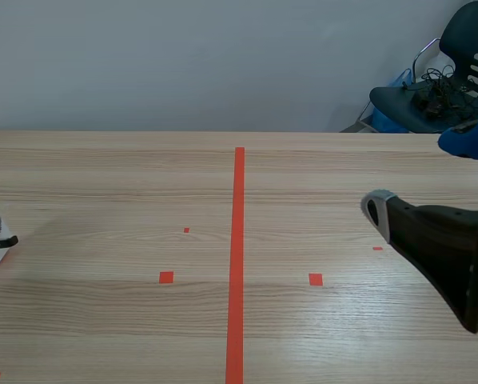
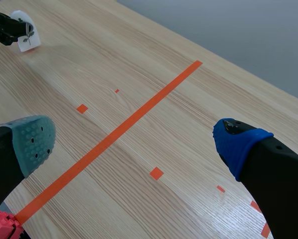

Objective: Do the leaf sorting experiment

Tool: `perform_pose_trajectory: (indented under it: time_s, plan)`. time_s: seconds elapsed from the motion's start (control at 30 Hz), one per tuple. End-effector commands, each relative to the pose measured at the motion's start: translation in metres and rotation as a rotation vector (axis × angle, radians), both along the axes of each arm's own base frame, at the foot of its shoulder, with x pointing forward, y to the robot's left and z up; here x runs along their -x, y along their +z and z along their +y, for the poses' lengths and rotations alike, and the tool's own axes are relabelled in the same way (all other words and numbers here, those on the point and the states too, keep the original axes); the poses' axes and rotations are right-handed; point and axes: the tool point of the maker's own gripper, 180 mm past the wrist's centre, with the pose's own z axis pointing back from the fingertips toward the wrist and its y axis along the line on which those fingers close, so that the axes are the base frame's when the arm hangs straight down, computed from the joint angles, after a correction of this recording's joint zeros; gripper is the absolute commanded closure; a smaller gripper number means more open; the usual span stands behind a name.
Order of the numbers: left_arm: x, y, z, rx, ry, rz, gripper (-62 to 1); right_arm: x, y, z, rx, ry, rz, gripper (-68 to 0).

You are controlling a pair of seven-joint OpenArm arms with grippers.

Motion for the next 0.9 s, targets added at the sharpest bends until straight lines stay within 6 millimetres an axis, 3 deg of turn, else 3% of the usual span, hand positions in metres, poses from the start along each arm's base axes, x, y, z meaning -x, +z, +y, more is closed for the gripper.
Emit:
perform_pose_trajectory:
  time_s: [0.0, 0.07, 0.2, 0.3, 0.5, 0.73, 0.8, 0.87]
  plan:
    - [-0.011, 0.014, -0.005, 0.010, -0.008, -0.054, -7.4, -0.001, 0.009, 0.000, -0.013, -0.003, -0.027, -67.9]
    - [-0.011, 0.013, -0.006, 0.012, -0.008, -0.054, -11.2, -0.001, 0.009, 0.000, -0.013, -0.003, -0.027, -67.9]
    - [-0.011, 0.014, -0.005, 0.009, -0.008, -0.053, -27.5, -0.001, 0.009, 0.000, -0.013, -0.003, -0.027, -67.9]
    - [-0.012, 0.018, -0.003, 0.001, -0.010, -0.065, -36.2, -0.001, 0.009, 0.000, -0.013, -0.003, -0.027, -67.9]
    - [-0.027, 0.061, 0.002, -0.039, -0.044, -0.182, -55.2, -0.001, 0.009, 0.000, -0.013, -0.003, -0.027, -67.9]
    - [-0.047, 0.129, 0.005, -0.097, -0.114, -0.255, -57.3, -0.001, 0.009, 0.000, -0.012, -0.003, -0.027, -67.9]
    - [-0.048, 0.145, -0.004, -0.095, -0.169, -0.273, -57.8, -0.001, 0.009, 0.000, -0.012, -0.003, -0.027, -67.9]
    - [-0.046, 0.158, -0.018, -0.091, -0.236, -0.290, -62.3, -0.001, 0.009, 0.000, -0.012, -0.003, -0.027, -67.9]
